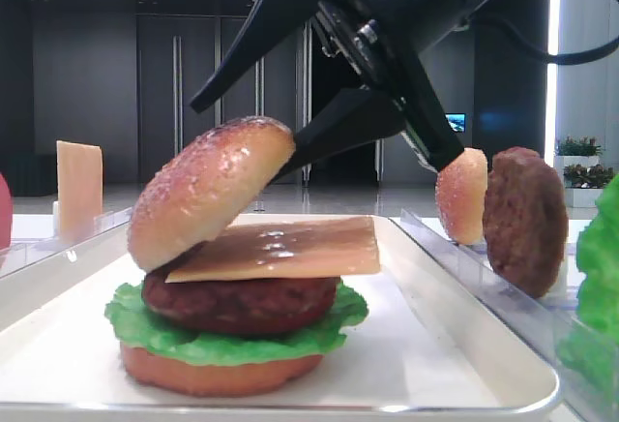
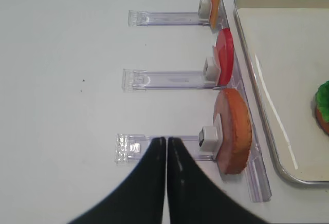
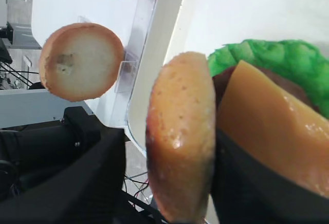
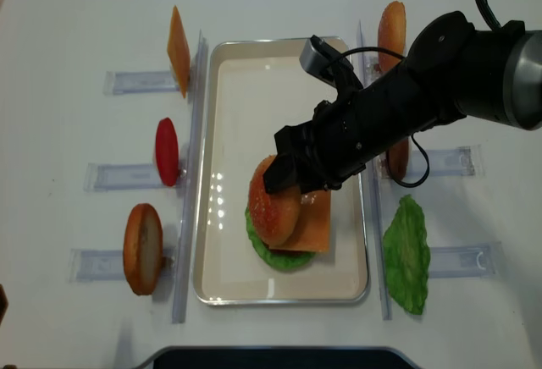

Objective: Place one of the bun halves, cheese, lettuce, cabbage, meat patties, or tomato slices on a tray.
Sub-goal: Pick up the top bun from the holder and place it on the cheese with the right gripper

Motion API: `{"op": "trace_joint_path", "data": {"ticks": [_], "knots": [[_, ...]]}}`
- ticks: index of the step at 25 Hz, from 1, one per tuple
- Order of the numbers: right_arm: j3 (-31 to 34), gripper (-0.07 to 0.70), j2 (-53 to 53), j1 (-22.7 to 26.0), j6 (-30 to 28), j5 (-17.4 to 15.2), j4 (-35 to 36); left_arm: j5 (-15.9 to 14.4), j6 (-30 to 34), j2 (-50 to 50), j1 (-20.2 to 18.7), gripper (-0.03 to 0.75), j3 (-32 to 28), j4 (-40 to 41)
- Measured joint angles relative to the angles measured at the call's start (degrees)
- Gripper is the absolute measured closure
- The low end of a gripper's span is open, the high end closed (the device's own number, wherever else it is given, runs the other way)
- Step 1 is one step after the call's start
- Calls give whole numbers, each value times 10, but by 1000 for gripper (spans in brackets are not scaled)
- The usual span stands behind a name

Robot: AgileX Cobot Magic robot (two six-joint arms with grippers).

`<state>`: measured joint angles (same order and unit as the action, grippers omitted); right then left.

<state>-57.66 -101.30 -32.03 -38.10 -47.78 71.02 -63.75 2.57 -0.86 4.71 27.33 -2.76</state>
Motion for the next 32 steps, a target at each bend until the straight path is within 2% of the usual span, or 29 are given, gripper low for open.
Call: {"op": "trace_joint_path", "data": {"ticks": [10,18,26,32], "knots": [[0,163,0,0,45,13,-55,0,0,0,0,716,0,0],[-17,152,0,0,89,12,-99,0,0,0,0,716,0,0],[-58,150,0,0,174,5,-200,0,0,0,0,716,0,0],[-97,150,0,0,250,-30,-298,0,0,0,0,716,0,0]]}}
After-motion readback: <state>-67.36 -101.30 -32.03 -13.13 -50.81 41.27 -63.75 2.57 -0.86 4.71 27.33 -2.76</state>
